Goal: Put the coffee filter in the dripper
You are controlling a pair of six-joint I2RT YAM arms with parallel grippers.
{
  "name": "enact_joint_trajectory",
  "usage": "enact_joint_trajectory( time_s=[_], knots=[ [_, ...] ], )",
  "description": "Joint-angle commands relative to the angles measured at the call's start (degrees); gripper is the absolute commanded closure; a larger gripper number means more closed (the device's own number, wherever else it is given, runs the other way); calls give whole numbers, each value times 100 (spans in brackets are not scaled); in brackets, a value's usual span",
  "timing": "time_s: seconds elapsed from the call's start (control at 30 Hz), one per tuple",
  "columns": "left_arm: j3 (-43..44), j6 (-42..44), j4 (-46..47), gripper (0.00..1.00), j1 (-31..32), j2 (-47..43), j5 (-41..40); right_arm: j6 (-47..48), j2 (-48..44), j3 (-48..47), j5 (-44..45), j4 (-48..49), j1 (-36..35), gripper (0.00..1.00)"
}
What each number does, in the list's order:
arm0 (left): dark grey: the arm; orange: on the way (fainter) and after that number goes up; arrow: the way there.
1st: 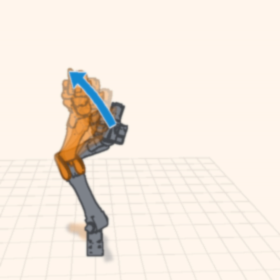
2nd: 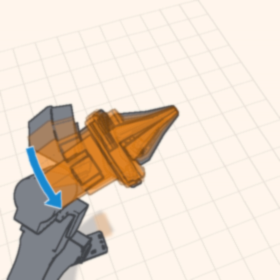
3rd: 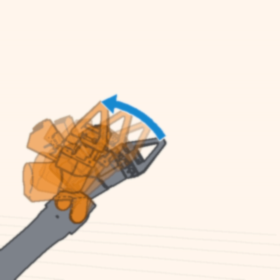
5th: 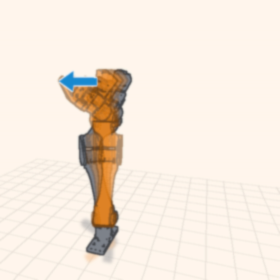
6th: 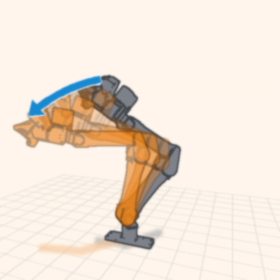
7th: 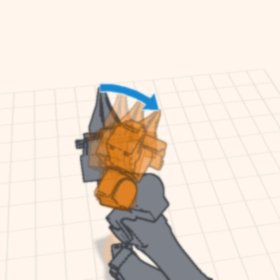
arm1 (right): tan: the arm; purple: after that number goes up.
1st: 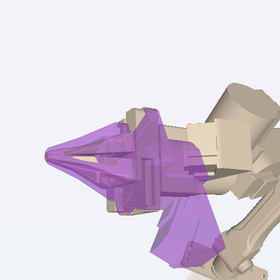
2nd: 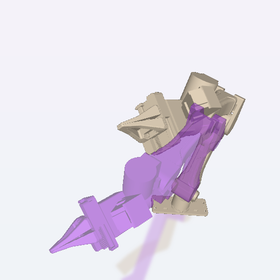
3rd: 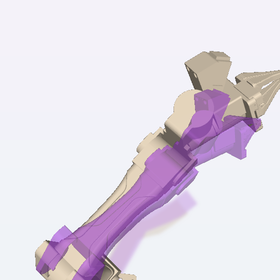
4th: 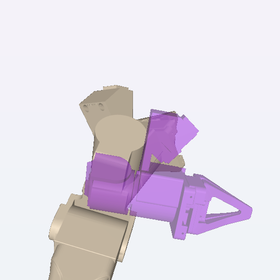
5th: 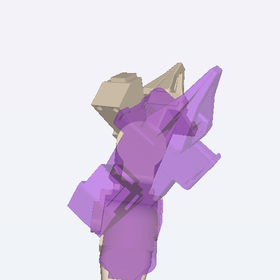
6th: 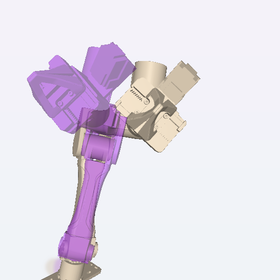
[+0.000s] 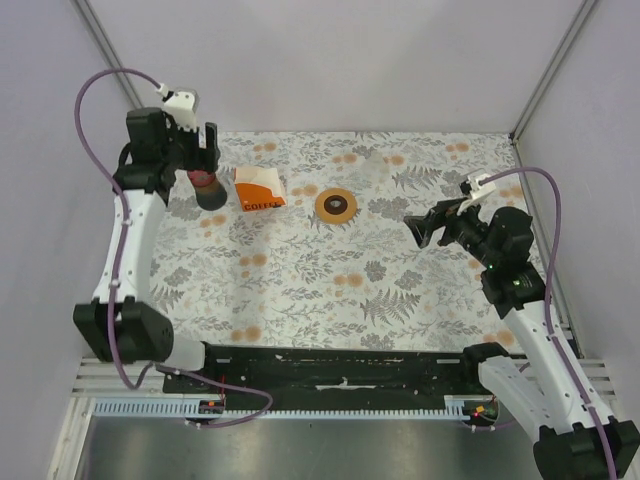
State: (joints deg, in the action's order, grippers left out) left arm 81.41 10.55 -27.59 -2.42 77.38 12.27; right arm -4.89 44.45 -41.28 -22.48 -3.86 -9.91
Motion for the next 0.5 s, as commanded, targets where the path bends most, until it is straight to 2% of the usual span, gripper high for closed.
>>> enact_joint_trajectory(
  time_s=[0.0, 0.17, 0.23, 0.43, 0.47],
  knots=[
    [1461, 62, -1484, 9, -145, 1592, -910, 5, 195, -337, 59, -273, -20, 2],
    [3799, -237, -2354, 9, -584, 3719, -1131, -4, 442, -486, 139, -423, -20, 2],
    [4364, -272, -2513, 11, -733, 4282, -1104, 5, 530, -487, 139, -423, -20, 2],
    [4533, -202, -2365, 19, -813, 5066, -1201, 5, 890, -522, 191, -449, -28, 2],
    [4559, -202, -2347, 24, -831, 5163, -1201, 14, 934, -539, 191, -484, -28, 2]
  ],
)
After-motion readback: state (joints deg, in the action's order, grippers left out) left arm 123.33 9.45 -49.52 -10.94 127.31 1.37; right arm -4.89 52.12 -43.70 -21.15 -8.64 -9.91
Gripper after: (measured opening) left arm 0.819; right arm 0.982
